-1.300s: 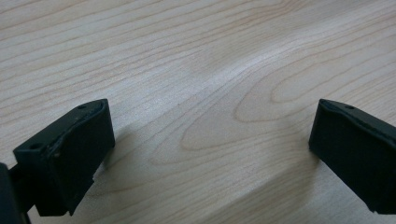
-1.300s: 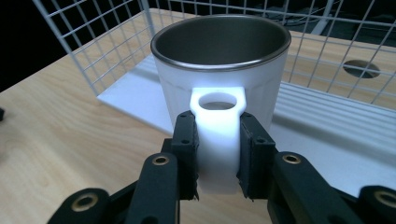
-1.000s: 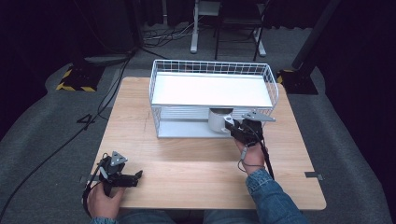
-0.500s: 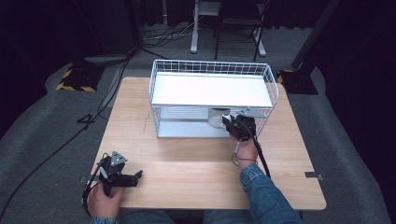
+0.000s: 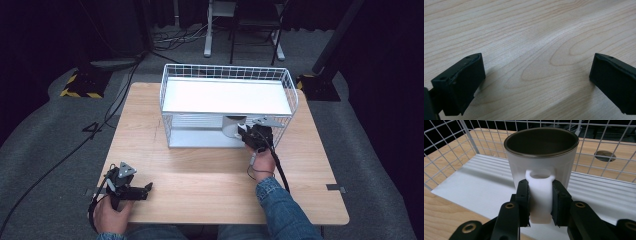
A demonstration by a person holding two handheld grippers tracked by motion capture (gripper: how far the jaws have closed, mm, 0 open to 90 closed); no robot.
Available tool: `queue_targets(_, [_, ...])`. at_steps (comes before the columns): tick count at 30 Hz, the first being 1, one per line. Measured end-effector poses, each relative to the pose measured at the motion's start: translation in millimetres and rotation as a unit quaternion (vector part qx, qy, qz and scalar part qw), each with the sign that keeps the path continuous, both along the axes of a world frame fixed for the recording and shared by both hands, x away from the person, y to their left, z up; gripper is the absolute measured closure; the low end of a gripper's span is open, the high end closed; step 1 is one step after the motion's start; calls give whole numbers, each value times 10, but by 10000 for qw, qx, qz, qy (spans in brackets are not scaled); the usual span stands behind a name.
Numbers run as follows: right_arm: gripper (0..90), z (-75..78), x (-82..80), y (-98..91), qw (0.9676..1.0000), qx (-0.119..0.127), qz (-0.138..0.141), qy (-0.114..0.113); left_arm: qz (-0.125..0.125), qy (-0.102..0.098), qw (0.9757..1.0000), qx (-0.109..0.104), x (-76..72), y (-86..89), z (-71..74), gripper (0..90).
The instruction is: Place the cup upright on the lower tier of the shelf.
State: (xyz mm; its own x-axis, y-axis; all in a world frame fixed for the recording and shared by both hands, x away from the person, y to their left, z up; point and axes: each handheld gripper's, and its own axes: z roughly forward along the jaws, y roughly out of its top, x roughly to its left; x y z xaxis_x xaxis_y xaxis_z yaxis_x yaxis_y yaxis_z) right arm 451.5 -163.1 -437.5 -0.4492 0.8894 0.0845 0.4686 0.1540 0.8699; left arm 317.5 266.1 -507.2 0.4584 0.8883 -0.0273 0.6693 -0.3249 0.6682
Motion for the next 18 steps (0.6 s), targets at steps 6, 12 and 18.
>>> queue_targets(6, [708,-34,-36,10,9999,-146,-26,22,-3,3,10000,3,0,0,0,5])
queue_targets(12, [631,-38,-27,-24,9999,1,-12,137,-1,-1,10000,-2,0,0,0,5])
queue_targets(18, [505,15,-58,-92,9995,201,113,204,1,7,10000,-6,2,1,0,5])
